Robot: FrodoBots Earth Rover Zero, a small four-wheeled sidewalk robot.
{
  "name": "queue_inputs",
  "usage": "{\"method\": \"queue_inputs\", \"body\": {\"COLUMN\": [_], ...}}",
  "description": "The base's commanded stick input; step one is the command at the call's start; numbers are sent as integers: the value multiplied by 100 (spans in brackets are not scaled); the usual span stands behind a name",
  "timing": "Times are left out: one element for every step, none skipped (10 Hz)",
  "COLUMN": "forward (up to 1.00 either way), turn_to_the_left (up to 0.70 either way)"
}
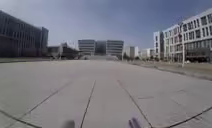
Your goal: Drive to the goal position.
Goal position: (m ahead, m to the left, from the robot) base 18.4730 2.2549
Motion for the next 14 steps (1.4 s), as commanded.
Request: {"method": "queue_inputs", "body": {"forward": [100,100,100,100,100,100,100,100,100,100,100,100,100,100], "turn_to_the_left": [0,0,0,0,0,0,0,0,0,0,-27,-27,-3,0]}}
